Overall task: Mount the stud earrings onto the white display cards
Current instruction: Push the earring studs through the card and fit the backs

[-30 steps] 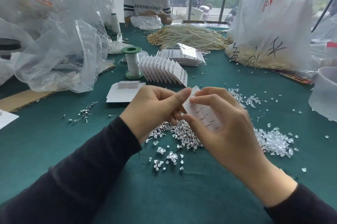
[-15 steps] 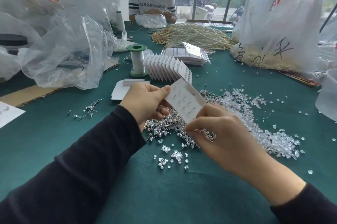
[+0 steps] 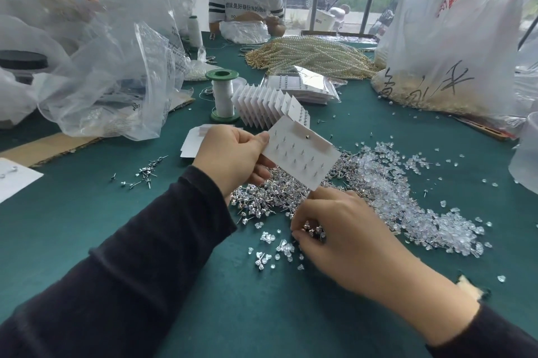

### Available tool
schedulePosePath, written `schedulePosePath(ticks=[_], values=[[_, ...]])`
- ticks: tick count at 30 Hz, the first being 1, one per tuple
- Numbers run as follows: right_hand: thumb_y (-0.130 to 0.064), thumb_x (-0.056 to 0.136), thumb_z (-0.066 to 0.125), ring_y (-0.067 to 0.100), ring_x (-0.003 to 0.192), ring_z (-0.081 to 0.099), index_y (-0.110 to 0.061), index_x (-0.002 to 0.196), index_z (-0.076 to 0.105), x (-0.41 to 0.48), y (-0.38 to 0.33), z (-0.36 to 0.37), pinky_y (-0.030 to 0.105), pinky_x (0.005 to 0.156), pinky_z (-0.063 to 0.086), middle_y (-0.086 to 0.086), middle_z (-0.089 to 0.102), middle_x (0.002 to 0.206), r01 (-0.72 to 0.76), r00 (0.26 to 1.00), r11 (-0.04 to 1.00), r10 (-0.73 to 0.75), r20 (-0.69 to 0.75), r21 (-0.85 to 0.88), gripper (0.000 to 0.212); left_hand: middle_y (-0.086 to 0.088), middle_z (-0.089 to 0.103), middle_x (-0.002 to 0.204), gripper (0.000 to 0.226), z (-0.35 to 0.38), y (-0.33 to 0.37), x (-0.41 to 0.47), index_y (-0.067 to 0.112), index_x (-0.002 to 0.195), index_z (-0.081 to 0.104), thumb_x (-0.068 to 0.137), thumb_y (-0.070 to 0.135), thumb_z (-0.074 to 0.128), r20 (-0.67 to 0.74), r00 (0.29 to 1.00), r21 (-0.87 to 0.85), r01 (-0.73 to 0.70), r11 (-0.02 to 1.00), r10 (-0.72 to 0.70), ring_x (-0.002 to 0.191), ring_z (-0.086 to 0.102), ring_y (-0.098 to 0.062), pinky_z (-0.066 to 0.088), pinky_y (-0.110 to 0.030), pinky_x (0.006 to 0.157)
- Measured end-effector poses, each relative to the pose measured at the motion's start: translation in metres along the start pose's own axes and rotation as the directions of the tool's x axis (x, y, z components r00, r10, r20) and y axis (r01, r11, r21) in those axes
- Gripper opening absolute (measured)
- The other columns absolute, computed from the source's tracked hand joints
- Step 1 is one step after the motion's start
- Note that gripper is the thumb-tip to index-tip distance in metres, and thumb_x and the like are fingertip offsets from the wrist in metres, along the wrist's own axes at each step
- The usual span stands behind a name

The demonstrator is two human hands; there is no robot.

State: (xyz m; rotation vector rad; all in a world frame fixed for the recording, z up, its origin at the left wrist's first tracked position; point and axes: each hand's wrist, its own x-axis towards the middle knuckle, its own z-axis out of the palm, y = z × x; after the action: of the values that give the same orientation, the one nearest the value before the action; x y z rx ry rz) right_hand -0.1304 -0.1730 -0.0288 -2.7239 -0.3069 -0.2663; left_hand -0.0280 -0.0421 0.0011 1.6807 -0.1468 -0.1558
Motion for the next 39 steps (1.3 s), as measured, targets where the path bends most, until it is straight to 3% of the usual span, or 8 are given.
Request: schedulePosePath(ticks=[6, 9, 12, 16, 20, 27, 39], values=[[-0.007, 0.075, 0.065, -0.003, 0.064, 0.052, -0.024, 0.069, 0.061, 0.003, 0.009, -0.008, 0.007, 0.058, 0.037, -0.015, 0.056, 0.063, -0.125, 0.962, 0.954, 0.184, -0.204, 0.273, 0.019, 0.001, 0.06, 0.041, 0.025, -0.004, 0.001, 0.001, 0.005, 0.068, 0.059, 0.09, 0.015, 0.055, -0.011, 0.999, -0.031, -0.039, 0.999, 0.038, 0.032, 0.049, -0.008, 0.04, -0.015, 0.033], [-0.006, 0.074, 0.067, 0.0, 0.054, 0.054, -0.024, 0.068, 0.065, 0.006, 0.018, -0.019, 0.01, 0.053, 0.04, -0.012, 0.061, 0.059, -0.176, 0.895, 0.902, 0.314, -0.318, 0.394, 0.02, 0.002, 0.059, 0.041, 0.025, -0.003, 0.002, 0.001, 0.004, 0.068, 0.059, 0.09, 0.015, 0.056, -0.01, 0.998, -0.023, -0.064, 0.998, 0.063, 0.032, 0.048, -0.007, 0.039, -0.015, 0.033], [-0.006, 0.076, 0.07, 0.004, 0.056, 0.059, -0.022, 0.071, 0.068, 0.006, 0.021, -0.03, 0.015, 0.056, 0.048, -0.007, 0.068, 0.065, -0.128, 0.831, 0.834, 0.386, -0.4, 0.537, 0.017, 0.004, 0.059, 0.04, 0.024, 0.002, -0.001, -0.003, 0.005, 0.068, 0.06, 0.09, 0.015, 0.055, 0.029, 0.993, 0.041, -0.113, 0.993, 0.112, 0.032, 0.046, -0.005, 0.036, -0.015, 0.033], [-0.008, 0.077, 0.072, 0.011, 0.061, 0.058, -0.024, 0.071, 0.067, 0.003, 0.015, -0.037, 0.02, 0.059, 0.048, -0.009, 0.067, 0.069, -0.044, 0.728, 0.891, 0.338, -0.596, 0.451, 0.017, 0.004, 0.057, 0.04, 0.033, 0.007, -0.003, -0.007, 0.012, 0.056, 0.054, 0.089, 0.017, 0.056, 0.028, 0.986, 0.051, -0.165, 0.985, 0.164, 0.031, 0.046, -0.005, 0.034, -0.014, 0.032], [-0.007, 0.077, 0.07, 0.006, 0.071, 0.054, -0.013, 0.079, 0.07, 0.003, 0.004, -0.031, 0.009, 0.07, 0.041, -0.004, 0.063, 0.076, 0.069, 0.658, 0.969, 0.133, -0.741, 0.236, 0.006, 0.005, 0.058, 0.041, 0.036, 0.012, -0.003, -0.013, 0.016, 0.052, 0.055, 0.088, 0.019, 0.058, 0.071, 0.971, 0.108, -0.234, 0.966, 0.228, 0.033, 0.047, -0.006, 0.034, -0.012, 0.036], [-0.009, 0.074, 0.071, 0.004, 0.077, 0.052, -0.01, 0.079, 0.073, 0.009, 0.002, -0.015, 0.002, 0.072, 0.036, 0.0, 0.057, 0.08, 0.057, 0.717, 0.97, 0.125, -0.686, 0.236, 0.005, 0.003, 0.056, 0.043, 0.037, 0.026, -0.006, -0.03, 0.017, 0.048, 0.054, 0.085, 0.02, 0.06, 0.149, 0.919, 0.215, -0.39, 0.895, 0.364, 0.035, 0.045, -0.005, 0.035, -0.014, 0.044], [-0.003, 0.075, 0.073, 0.005, 0.076, 0.056, -0.013, 0.076, 0.071, 0.008, 0.001, -0.01, 0.005, 0.068, 0.038, -0.002, 0.061, 0.077, 0.048, 0.749, 0.931, 0.207, -0.629, 0.362, 0.01, -0.014, 0.06, 0.05, 0.033, 0.027, -0.006, -0.033, 0.001, 0.056, 0.061, 0.083, 0.018, 0.063, 0.121, 0.886, 0.294, -0.462, 0.837, 0.447, 0.044, 0.048, -0.021, 0.042, -0.03, 0.052]])
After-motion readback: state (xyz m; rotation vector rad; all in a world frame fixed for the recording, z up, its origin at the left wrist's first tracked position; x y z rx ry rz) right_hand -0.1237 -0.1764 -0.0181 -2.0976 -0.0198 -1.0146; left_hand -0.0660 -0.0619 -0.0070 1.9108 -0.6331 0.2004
